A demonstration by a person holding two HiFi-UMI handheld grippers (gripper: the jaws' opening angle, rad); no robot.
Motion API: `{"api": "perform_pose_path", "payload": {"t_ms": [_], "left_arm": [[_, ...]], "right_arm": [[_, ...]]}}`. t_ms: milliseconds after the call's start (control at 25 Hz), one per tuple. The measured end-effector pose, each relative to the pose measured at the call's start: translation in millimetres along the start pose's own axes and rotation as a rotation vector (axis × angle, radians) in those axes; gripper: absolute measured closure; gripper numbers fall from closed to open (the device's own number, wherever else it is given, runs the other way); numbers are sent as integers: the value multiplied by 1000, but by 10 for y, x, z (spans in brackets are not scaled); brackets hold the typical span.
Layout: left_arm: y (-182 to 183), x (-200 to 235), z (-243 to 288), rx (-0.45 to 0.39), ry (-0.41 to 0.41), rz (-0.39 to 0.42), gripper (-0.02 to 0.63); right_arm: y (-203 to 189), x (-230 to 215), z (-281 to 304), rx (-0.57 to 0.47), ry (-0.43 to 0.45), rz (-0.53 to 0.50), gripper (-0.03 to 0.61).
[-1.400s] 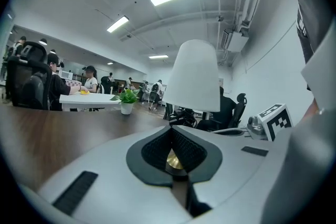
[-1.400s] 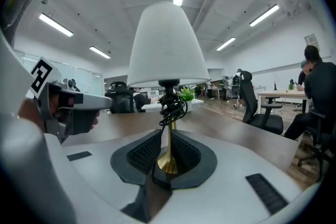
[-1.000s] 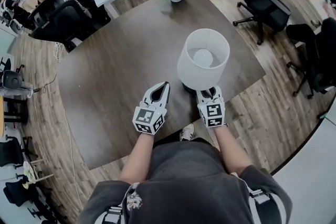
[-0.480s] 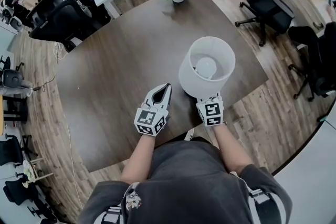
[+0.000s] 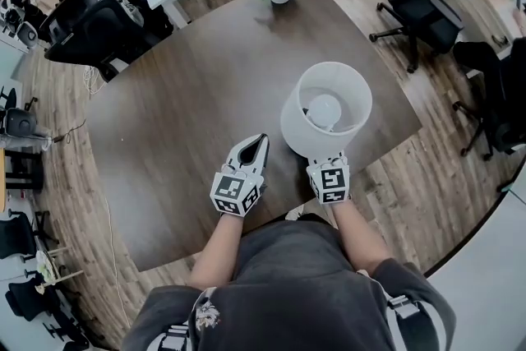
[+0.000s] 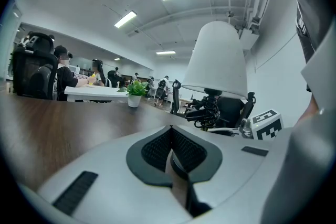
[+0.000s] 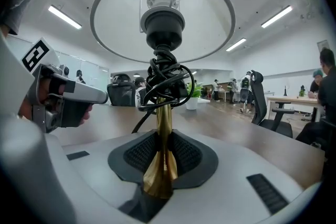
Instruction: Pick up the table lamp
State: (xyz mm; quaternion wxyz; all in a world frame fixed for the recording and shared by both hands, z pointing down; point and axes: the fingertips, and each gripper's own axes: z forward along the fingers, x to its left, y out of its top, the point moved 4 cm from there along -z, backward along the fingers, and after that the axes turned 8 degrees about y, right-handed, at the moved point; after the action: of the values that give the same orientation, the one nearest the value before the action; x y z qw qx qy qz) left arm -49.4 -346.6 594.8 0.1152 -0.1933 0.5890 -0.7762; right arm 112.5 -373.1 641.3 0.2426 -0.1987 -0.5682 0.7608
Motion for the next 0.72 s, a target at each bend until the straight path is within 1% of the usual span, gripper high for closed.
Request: {"api": "perform_pose_path", "payload": {"t_ms": [240, 320, 360, 480, 640, 720], "left_arm": [[-24, -14, -10, 4, -1, -2, 606], [-31, -5, -9, 6, -1, -3, 606], [-37, 0, -6, 7, -1, -3, 606], [-53, 7, 18, 5, -2, -8, 606], [-48, -8, 10, -3, -5, -13, 606], [-48, 11, -2, -2, -1, -12, 606]], "right_arm": [[55, 4, -20, -6, 10, 4, 474], [116, -3, -32, -21, 7, -16, 476], [169, -1, -31, -29, 10, -29, 486], [259, 10, 21, -28, 32, -47, 488], [187, 34, -8, -11, 29, -32, 488], [230, 51, -26, -27, 33, -28, 488]]}}
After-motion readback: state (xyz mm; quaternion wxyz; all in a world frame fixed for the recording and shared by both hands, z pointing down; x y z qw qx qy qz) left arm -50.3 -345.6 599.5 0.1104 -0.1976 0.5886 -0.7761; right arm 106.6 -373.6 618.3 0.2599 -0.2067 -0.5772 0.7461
